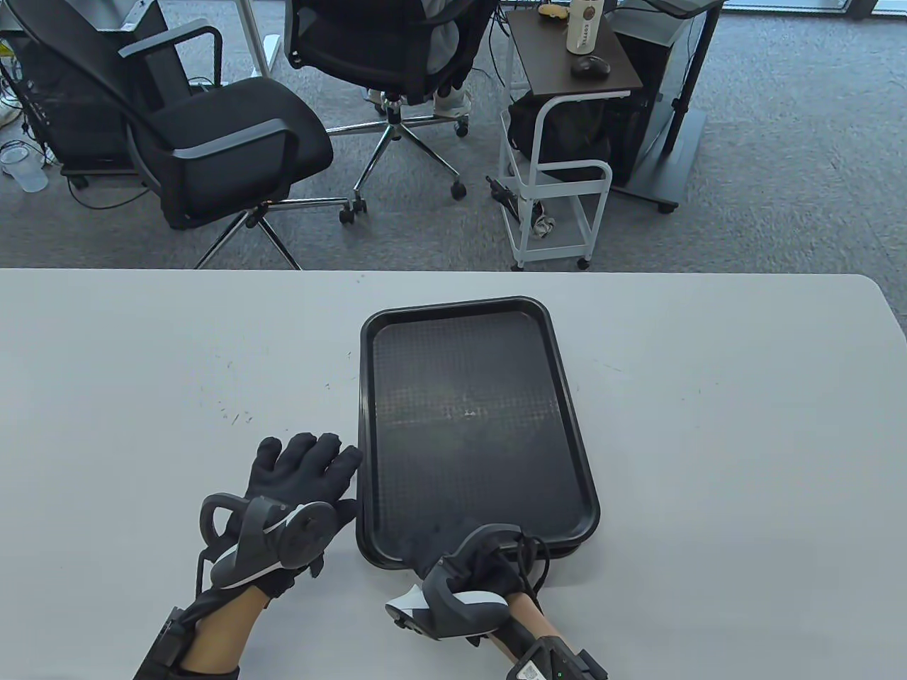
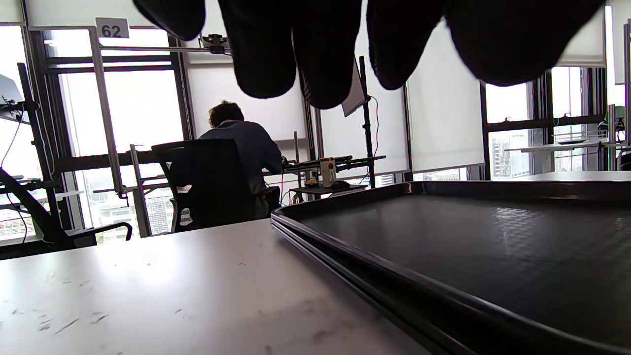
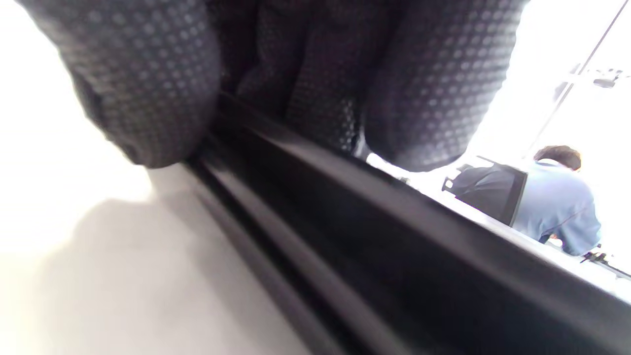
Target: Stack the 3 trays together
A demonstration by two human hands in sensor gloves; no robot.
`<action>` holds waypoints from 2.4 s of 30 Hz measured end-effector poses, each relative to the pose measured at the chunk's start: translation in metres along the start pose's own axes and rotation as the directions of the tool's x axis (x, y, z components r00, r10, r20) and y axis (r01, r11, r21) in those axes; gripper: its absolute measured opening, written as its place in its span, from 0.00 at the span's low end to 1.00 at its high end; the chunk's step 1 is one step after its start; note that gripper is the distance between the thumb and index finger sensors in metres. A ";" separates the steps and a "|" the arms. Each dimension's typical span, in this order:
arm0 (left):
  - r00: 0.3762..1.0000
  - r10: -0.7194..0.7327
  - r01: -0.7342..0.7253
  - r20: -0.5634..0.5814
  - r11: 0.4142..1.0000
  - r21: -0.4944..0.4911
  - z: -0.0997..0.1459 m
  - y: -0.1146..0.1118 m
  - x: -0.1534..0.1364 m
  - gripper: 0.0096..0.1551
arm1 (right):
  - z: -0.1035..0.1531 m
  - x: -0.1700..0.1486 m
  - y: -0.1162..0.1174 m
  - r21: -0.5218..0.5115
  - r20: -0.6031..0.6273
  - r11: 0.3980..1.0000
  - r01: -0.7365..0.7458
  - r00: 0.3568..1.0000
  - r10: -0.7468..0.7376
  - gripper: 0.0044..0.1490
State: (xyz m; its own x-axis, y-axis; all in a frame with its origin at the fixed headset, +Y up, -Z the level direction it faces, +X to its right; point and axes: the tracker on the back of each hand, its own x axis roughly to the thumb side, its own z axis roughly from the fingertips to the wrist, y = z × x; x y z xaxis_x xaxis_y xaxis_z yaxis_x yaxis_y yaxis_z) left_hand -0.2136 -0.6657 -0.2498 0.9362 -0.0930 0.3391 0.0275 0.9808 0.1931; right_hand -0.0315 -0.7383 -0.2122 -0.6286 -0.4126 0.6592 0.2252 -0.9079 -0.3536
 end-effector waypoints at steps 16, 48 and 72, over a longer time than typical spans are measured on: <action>1.000 0.002 -0.002 0.008 1.000 -0.012 0.000 -0.001 0.001 0.41 | 0.002 -0.009 0.003 0.032 -0.053 0.997 0.071 0.996 -0.069 0.31; 1.000 0.011 -0.010 0.010 0.999 -0.052 0.001 -0.001 0.000 0.41 | 0.008 -0.025 0.006 0.125 -0.083 0.989 0.073 0.995 -0.063 0.33; 0.999 0.035 -0.034 0.003 0.977 -0.212 -0.004 -0.010 0.002 0.41 | 0.011 -0.039 -0.001 0.081 -0.130 0.994 0.069 0.990 -0.058 0.39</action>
State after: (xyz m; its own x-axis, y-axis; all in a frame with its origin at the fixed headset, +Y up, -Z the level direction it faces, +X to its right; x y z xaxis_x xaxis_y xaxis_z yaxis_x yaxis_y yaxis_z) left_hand -0.2103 -0.6749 -0.2544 0.9356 -0.0587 0.3483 0.0694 0.9974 -0.0181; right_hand 0.0013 -0.7217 -0.2302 -0.7322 -0.3463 0.5864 0.2410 -0.9371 -0.2525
